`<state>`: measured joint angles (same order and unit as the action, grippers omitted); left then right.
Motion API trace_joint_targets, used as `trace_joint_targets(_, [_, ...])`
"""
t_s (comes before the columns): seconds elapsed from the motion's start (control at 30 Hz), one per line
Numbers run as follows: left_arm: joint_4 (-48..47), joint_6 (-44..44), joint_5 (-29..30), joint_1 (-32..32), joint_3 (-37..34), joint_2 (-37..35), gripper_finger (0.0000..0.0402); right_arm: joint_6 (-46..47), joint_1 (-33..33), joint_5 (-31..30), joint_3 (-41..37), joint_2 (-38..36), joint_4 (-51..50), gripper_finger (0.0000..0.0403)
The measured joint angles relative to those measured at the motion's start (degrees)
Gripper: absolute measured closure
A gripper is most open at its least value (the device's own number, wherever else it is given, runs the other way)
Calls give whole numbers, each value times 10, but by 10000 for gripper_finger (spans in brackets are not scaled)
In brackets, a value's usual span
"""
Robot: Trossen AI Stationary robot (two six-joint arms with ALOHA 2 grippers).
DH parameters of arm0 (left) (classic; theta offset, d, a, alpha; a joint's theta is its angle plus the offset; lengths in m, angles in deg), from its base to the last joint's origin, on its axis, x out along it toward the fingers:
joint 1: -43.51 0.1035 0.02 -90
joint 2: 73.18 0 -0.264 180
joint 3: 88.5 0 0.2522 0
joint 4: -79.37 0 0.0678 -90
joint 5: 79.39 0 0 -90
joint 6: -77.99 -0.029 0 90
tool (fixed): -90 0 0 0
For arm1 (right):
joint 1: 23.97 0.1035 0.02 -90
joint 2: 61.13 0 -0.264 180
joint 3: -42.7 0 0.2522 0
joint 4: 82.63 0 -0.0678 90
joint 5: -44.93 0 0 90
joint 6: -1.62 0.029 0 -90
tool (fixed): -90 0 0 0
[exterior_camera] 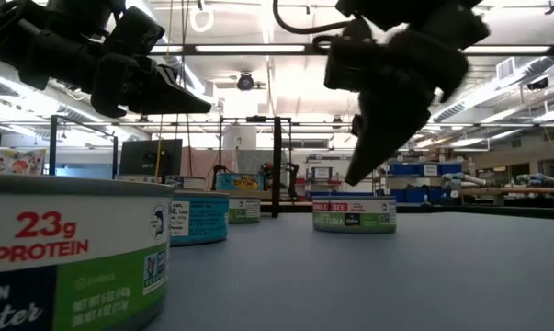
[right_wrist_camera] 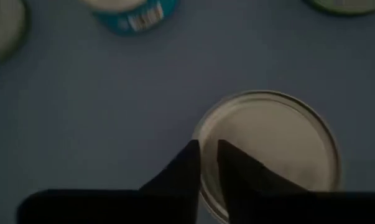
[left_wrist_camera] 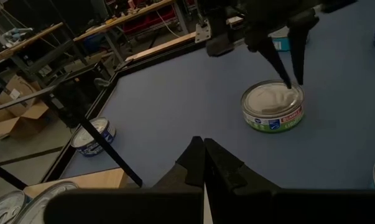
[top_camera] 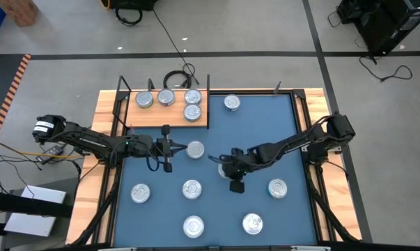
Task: Stack canned seafood by type on shelf
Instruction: Stack the green tuna can on top of the green tuna can on the shelf
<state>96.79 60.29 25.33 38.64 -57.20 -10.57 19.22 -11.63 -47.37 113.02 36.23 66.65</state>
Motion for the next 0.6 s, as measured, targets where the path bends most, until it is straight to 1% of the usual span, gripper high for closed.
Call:
trace_joint_targets(0.1, [0, 0, 0, 0, 0, 0, 398, -57, 22, -37, 0, 0, -25, 305])
trace_joint_targets(0.2, [0, 0, 0, 0, 0, 0, 398, -97, 43, -71, 0, 0, -28, 290])
trace_joint_targets(0.3, [0, 0, 1, 0, 0, 0, 398, -136, 62, -109, -9, 0, -27, 288])
trace_joint_targets(0.4, [0, 0, 3, 0, 0, 0, 398, -172, 75, -129, -22, 0, -28, 292])
trace_joint_targets(0.6, [0, 0, 3, 0, 0, 0, 398, -197, 87, -168, -42, 0, -24, 302])
